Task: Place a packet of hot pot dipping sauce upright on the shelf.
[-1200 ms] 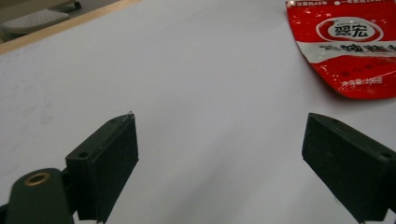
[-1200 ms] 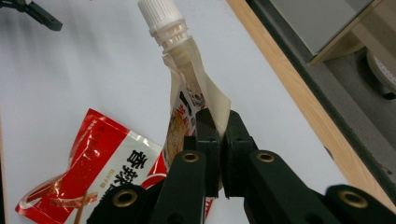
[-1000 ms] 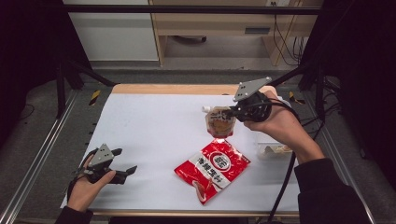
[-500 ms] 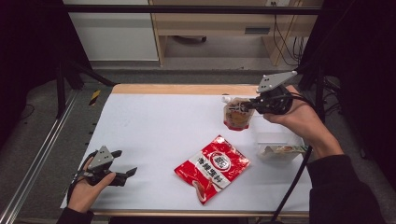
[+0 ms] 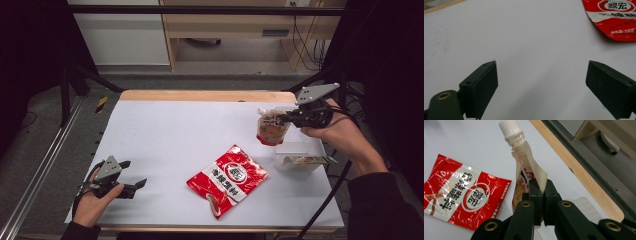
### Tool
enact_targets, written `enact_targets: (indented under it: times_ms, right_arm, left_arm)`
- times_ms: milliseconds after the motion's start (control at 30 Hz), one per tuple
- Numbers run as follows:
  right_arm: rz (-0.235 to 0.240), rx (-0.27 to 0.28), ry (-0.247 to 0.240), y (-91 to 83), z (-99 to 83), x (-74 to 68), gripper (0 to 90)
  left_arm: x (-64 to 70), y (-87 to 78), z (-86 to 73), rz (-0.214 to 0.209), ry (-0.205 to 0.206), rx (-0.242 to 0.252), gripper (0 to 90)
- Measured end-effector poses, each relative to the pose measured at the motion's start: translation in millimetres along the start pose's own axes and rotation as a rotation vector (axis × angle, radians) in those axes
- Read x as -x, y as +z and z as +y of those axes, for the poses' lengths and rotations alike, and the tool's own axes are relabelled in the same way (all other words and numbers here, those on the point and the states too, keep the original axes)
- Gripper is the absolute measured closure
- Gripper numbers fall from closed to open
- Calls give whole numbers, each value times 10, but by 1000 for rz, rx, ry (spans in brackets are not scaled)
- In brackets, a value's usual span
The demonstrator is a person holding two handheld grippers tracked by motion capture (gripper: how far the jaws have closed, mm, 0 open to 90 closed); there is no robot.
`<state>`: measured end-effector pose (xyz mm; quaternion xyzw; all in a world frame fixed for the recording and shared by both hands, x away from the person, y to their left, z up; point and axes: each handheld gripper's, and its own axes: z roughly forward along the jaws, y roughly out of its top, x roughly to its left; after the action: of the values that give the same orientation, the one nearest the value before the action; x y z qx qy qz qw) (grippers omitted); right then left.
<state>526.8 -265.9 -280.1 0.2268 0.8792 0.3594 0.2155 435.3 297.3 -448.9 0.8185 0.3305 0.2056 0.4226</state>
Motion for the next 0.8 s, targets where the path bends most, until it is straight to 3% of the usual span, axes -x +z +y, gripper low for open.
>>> enact_targets:
  times_ms: [367, 800]
  right_arm:
    - [-11, -37, 60, -108, -378, 125, 882]
    - [-12, -48, 90, -152, -549, 202, 881]
  left_arm:
    - [-1, 5, -3, -10, -4, -2, 105]
    - [-5, 11, -4, -15, -5, -4, 105]
